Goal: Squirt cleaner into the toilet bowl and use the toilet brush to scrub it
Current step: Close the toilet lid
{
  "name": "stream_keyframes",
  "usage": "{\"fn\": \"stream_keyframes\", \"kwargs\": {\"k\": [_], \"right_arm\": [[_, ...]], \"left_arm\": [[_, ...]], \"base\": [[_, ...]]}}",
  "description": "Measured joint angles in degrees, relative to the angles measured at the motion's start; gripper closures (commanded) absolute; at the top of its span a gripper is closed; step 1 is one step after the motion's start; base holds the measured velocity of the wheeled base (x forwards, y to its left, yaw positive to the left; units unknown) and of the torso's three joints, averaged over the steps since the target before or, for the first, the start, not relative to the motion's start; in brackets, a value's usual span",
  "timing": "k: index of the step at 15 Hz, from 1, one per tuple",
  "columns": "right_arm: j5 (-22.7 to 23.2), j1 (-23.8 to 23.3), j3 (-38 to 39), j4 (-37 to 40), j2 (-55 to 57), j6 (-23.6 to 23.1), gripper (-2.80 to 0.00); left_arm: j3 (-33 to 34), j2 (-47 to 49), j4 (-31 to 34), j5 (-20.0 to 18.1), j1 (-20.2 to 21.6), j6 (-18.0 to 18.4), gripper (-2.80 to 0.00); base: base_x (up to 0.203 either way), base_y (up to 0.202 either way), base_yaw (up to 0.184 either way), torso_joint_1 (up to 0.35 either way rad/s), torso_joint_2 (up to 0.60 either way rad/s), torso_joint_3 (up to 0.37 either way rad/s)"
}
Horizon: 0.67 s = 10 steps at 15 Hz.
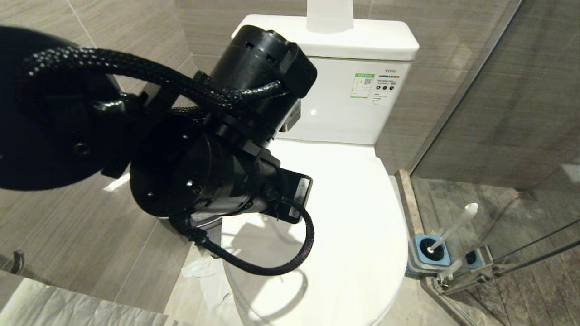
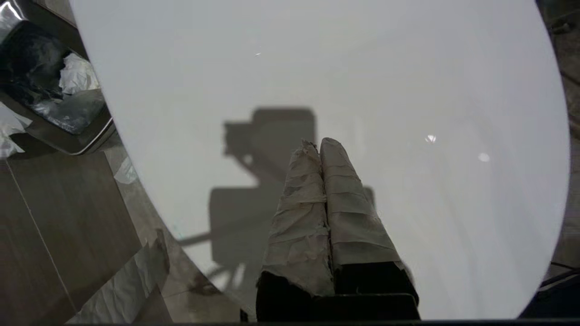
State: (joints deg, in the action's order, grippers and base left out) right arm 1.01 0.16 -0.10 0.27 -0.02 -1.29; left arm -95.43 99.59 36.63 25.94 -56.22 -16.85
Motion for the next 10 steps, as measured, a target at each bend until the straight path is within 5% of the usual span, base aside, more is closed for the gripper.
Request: {"fn": "stream_keyframes", "kwargs": {"k": [10], "right_arm": [[0.0,0.0,0.0,0.0,0.0,0.0,0.00]], "left_arm": [[1.0,-2.0,1.1,-0.3,-1.1,-0.2,0.00]], "base": [[0.000,0.000,0.000,0.001,0.00,0.204]]}}
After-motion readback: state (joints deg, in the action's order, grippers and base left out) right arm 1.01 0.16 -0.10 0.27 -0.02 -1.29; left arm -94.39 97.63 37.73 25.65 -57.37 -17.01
